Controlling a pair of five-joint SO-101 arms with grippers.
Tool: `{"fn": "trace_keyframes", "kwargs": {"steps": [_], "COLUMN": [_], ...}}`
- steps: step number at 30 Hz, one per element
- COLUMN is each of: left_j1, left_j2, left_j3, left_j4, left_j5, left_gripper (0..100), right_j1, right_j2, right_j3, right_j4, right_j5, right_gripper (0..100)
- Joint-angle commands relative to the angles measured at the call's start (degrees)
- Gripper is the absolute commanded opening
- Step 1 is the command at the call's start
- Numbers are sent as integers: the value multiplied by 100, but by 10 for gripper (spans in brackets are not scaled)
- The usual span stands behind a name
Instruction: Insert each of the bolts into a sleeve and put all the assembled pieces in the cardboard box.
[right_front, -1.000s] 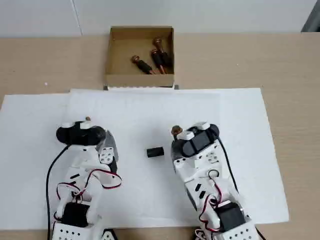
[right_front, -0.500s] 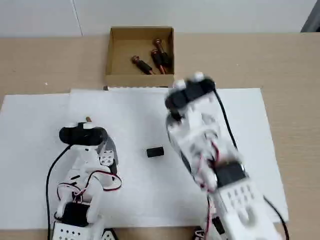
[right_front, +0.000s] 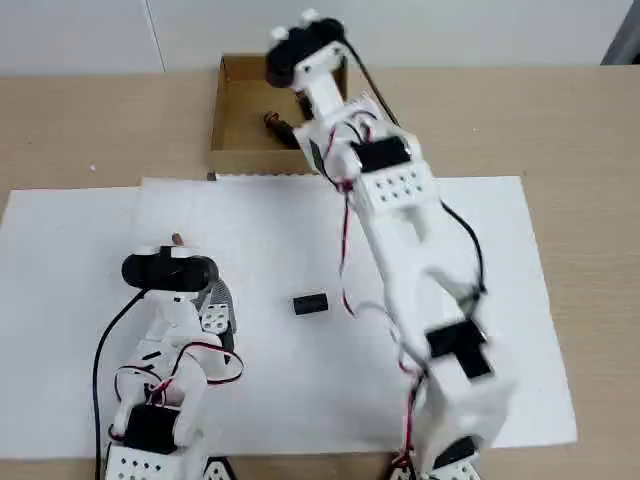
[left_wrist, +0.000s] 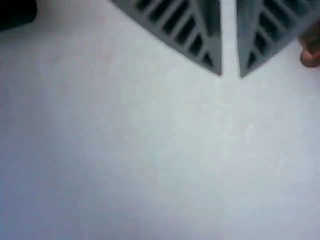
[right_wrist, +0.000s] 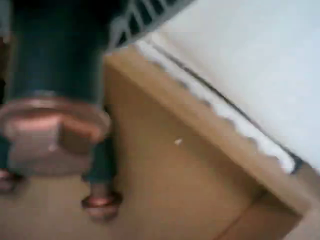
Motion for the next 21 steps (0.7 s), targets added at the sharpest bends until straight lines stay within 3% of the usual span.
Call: {"fn": "trace_keyframes", "kwargs": {"steps": [1,10,13,17,21], "left_j1": [-35,-35,-35,-35,-35], "left_j2": [-70,-70,-70,-70,-70], "left_j3": [-22,-22,-22,-22,-22], "left_j4": [9,9,9,9,9], "left_j5": [-44,-26,-26,-26,-26], "left_gripper": [6,6,6,6,6], "right_j1": [13,-198,-259,-268,-312], "right_j2": [1007,3257,3776,4268,4409], "right_j3": [-1679,-3745,-4290,-4826,-5116], "right_j4": [-338,-857,-910,-866,-505], "right_j5": [712,2479,2620,2611,2620], "right_gripper": [3,8,30,158,151]}}
